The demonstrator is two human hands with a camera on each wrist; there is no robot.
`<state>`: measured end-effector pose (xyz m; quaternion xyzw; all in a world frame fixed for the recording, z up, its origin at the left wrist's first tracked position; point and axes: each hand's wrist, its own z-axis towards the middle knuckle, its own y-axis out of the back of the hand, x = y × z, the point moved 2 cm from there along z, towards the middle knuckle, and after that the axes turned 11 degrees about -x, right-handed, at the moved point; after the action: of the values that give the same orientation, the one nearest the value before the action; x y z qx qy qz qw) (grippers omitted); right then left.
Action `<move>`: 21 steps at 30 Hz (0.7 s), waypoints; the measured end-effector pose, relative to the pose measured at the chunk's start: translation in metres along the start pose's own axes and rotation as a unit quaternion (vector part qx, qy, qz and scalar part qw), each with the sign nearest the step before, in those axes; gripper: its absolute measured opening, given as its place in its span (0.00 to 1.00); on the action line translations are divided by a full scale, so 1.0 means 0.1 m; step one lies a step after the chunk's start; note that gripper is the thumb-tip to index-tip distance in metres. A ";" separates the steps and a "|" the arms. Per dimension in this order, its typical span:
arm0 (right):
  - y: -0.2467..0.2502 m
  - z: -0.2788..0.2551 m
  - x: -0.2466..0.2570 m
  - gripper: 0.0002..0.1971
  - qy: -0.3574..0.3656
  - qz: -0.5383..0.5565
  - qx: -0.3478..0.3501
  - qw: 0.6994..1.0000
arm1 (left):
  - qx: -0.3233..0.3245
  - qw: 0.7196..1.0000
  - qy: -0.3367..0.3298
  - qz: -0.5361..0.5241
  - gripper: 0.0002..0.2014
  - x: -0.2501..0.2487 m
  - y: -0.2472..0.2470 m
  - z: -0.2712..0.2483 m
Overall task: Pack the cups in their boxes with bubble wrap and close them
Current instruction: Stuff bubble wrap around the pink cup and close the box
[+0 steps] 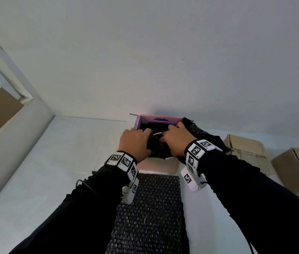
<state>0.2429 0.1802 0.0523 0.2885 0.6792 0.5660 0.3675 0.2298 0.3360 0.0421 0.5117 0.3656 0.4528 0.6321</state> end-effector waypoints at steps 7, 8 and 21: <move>0.02 -0.04 0.04 0.10 0.051 -0.027 0.041 0.998 | -0.059 0.965 -0.074 -0.244 0.13 -0.09 -0.03 -0.11; 0.02 -0.04 0.05 0.09 0.059 -0.032 0.044 0.997 | -0.050 0.963 -0.082 -0.252 0.15 -0.12 -0.03 -0.12; 0.23 -0.26 -0.44 0.39 -0.189 0.062 0.021 0.980 | 0.025 0.992 -0.066 -0.107 0.25 -0.14 -0.28 -0.15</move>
<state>0.2454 0.1346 0.0852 0.4393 0.5899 0.5086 0.4476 0.2171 0.3253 0.0121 0.5142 0.3867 0.3382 0.6867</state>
